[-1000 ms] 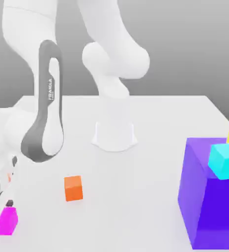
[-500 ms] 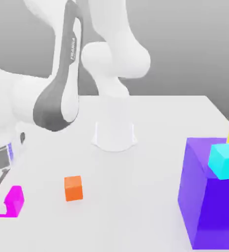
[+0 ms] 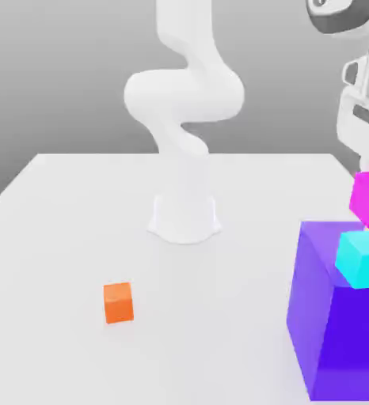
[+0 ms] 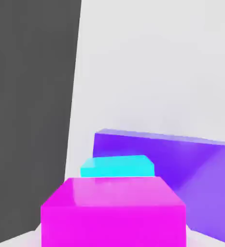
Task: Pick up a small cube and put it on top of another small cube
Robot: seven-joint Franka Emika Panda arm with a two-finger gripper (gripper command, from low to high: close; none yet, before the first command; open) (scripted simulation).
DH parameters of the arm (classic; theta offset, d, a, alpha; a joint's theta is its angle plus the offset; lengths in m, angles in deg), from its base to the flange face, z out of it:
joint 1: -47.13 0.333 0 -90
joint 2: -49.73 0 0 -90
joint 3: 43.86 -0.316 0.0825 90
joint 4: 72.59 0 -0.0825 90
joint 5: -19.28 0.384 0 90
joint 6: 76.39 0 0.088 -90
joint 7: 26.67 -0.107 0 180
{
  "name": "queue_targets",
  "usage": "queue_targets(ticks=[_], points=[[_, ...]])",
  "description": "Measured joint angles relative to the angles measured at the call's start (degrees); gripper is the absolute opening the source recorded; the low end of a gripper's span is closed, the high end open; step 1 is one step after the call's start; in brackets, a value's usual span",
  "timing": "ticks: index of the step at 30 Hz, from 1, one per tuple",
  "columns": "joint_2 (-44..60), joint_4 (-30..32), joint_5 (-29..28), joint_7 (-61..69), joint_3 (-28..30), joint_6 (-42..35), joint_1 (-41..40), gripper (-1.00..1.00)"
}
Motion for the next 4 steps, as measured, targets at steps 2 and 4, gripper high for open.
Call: queue_targets(ticks=[2, 4], points=[[0.0, 0.0, 0.0, 0.0, 0.0, 0.0, 0.0, 1.00], [0.0, 0.0, 0.0, 0.0, 0.0, 0.0, 0.0, 1.00]])
